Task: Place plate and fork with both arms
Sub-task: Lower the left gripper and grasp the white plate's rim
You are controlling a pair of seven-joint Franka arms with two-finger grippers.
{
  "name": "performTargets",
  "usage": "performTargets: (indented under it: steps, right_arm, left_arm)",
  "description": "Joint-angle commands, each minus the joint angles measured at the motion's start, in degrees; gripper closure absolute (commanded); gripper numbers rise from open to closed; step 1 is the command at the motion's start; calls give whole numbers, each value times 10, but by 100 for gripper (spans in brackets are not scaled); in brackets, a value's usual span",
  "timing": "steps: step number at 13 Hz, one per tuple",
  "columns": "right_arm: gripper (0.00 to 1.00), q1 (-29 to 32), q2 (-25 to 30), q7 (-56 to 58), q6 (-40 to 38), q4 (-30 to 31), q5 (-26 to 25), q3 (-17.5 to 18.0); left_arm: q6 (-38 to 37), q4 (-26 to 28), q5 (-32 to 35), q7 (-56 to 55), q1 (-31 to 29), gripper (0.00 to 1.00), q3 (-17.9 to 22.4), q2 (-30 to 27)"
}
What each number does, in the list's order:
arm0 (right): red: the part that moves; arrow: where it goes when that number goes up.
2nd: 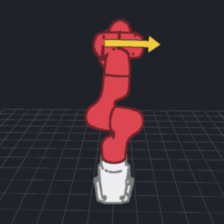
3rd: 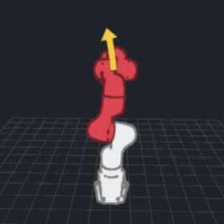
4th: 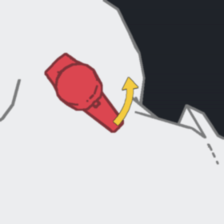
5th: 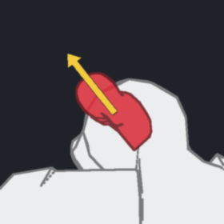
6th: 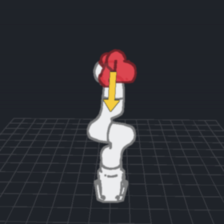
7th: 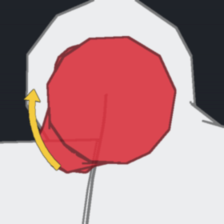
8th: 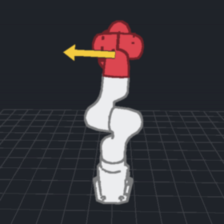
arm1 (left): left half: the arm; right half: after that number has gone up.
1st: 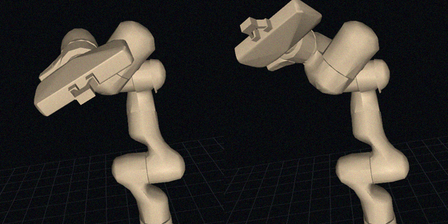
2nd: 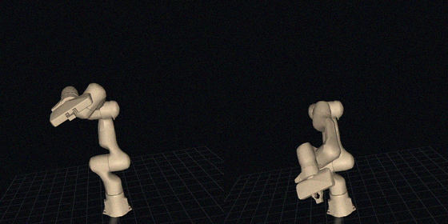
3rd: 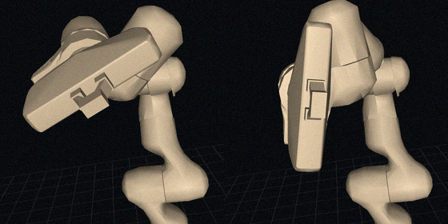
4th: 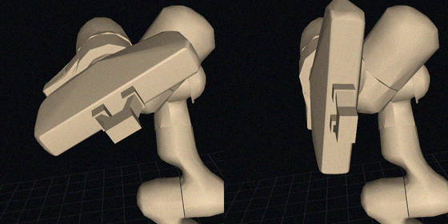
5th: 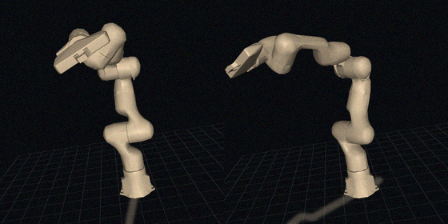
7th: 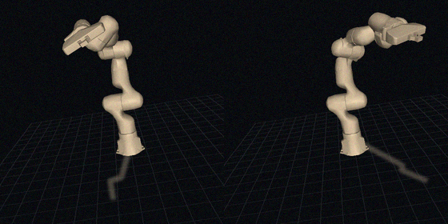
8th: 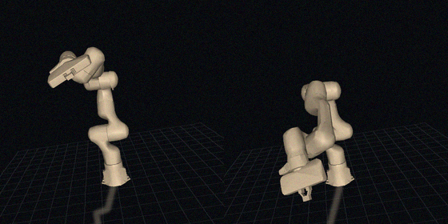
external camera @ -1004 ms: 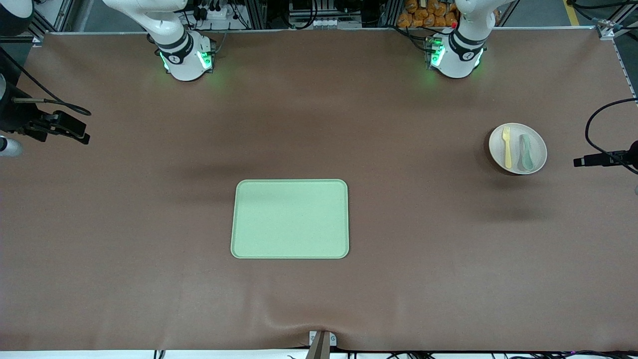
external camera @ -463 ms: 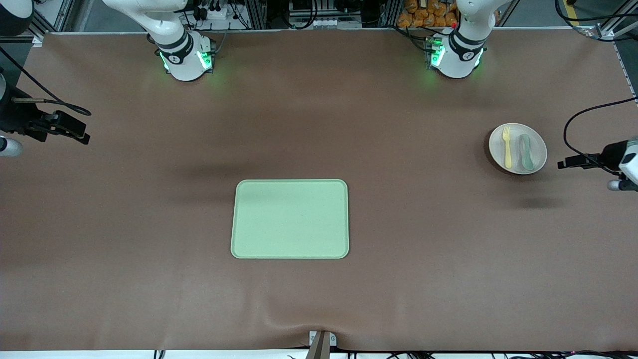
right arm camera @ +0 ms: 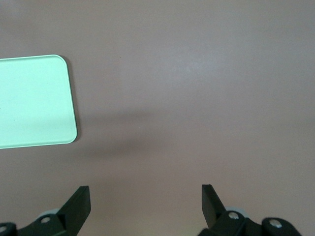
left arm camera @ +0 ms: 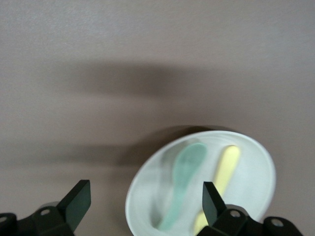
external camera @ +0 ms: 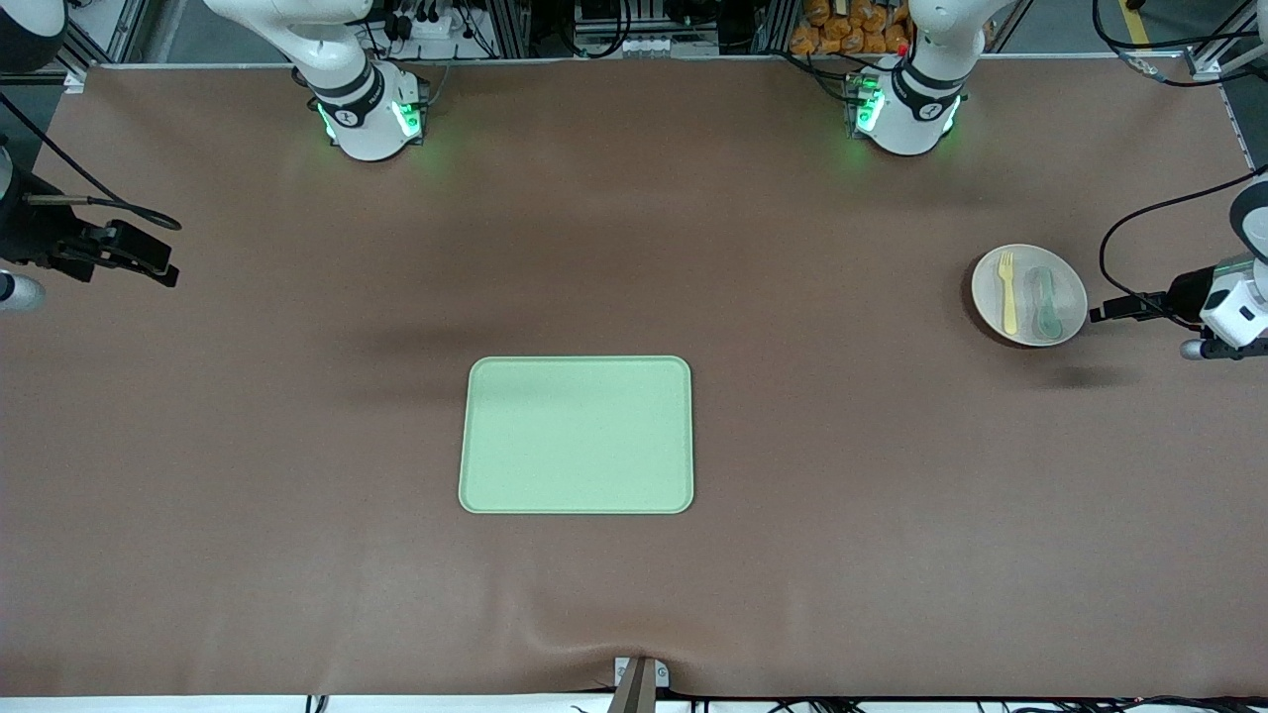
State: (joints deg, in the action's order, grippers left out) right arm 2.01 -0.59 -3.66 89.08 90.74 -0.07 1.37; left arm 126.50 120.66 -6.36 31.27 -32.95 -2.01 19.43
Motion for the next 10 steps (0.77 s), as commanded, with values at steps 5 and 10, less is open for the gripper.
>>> performTargets:
  steps: [5,10]
  right_arm:
    - [0,3,4,8,5,7,6,1]
    - [0,3,4,8,4,6,6,1]
  left_arm:
    - [33,27,-8,47,-43,14,-7,22]
    - [34,35,-8,51,-47,28,-8,28]
